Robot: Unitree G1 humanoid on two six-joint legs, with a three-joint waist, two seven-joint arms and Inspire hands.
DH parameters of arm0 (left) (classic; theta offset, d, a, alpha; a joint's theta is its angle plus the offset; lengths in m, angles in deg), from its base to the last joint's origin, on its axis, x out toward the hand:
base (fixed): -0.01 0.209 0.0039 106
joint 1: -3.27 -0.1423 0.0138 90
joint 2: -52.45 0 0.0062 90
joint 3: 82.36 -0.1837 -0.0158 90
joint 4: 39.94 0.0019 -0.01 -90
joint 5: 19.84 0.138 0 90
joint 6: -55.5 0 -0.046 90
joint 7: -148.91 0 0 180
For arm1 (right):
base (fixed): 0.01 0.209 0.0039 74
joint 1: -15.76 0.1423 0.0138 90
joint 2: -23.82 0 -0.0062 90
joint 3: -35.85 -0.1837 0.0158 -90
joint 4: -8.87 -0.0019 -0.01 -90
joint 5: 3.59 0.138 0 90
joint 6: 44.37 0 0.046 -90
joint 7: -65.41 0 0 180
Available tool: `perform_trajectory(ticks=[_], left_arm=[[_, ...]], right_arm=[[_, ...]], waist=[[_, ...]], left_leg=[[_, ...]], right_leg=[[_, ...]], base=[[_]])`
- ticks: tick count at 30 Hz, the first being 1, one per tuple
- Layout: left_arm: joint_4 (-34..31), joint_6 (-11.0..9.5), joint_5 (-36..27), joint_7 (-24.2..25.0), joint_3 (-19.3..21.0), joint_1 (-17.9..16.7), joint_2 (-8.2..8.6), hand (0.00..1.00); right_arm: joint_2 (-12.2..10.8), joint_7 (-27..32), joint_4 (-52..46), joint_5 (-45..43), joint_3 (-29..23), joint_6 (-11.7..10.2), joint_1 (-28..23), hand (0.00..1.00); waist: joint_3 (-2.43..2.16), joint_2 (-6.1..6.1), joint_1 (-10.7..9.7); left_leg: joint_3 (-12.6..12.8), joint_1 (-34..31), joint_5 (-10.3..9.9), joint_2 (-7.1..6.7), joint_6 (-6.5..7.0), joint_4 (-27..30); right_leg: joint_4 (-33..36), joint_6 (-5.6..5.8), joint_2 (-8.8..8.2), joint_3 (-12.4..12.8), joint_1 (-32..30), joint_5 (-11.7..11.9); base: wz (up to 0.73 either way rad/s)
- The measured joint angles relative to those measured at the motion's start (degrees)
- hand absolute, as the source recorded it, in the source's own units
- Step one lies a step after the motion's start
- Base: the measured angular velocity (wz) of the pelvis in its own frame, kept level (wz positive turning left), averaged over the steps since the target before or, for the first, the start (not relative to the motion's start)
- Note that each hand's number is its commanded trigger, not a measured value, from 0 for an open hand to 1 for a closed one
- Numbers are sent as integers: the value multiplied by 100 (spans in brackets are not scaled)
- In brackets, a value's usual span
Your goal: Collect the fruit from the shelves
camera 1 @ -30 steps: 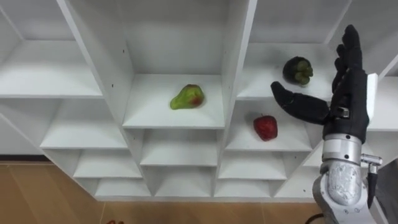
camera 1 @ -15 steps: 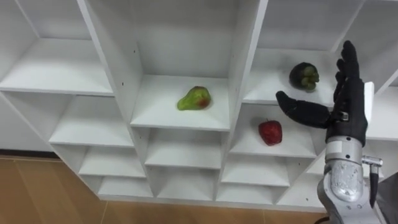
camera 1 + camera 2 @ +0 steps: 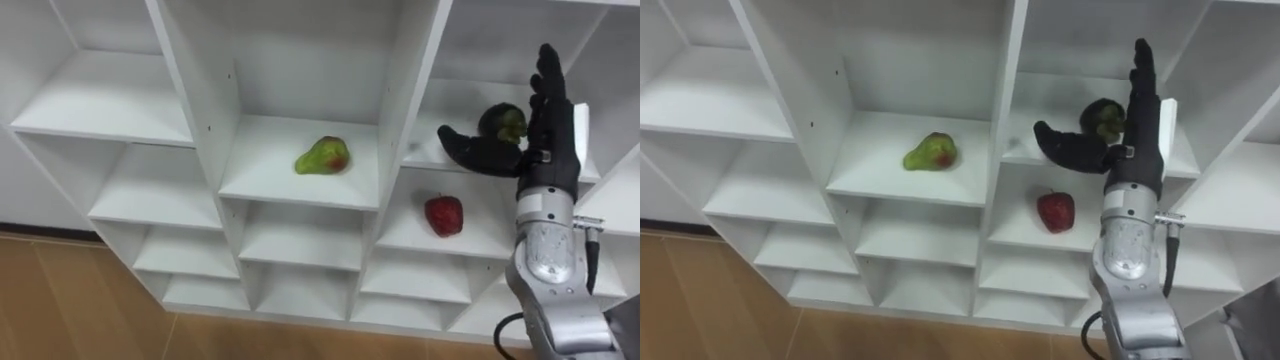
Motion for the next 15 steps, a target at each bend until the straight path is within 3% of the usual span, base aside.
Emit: perform_trajectory(ticks=[9,15], left_arm=[[-120,26,22,16,36,-52,-6,100],[-179,27,131,16,36,-31,-9,100]], right_arm=[[28,-6,85,16,-212,6,319,0],[214,-7,261,238,-232,6,324,0]], waist=[[11,-32,-4],[7,-43,-10]], left_leg=[[-63,-74,9,-22,13,50],[-132,-114,29,-54,31,57]], right_leg=[[-2,1,-22,-98,-19,0],[3,2,-41,-126,-19,-1]], base=[[4],[4]])
